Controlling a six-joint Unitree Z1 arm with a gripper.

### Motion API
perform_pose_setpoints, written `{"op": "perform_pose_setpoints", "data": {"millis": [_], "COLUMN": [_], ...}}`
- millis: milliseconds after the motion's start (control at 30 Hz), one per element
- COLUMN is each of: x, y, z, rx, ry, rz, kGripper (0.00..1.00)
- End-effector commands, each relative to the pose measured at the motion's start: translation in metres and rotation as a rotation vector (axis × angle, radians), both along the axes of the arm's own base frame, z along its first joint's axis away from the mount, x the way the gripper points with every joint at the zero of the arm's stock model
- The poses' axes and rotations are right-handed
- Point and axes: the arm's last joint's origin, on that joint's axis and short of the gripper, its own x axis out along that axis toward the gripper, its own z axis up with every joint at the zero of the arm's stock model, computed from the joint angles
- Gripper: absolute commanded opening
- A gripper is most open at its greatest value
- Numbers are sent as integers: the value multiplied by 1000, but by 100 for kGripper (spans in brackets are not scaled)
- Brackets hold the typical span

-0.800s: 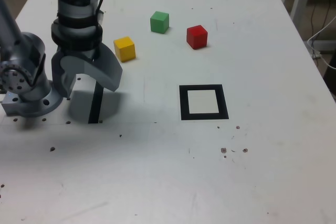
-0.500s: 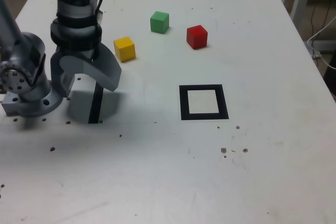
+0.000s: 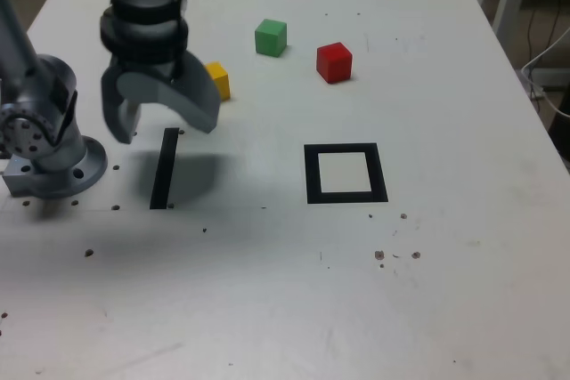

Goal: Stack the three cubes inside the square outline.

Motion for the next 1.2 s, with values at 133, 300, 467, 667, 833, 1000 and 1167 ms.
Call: {"op": "perform_pose_setpoints", "data": {"millis": [133,300,467,667,833,1000,1167], "x": [21,35,51,77,107,136,157], "y": [8,17,29,46,65,87,107], "z": [15,23,31,43,49,49,45], "rx": [6,5,8,20,27,32,38], "ry": [-15,-32,-56,-76,-94,-106,-110], "rz": [29,53,79,122,168,210,248], "kGripper": [99,99,99,99,99,99,99]}}
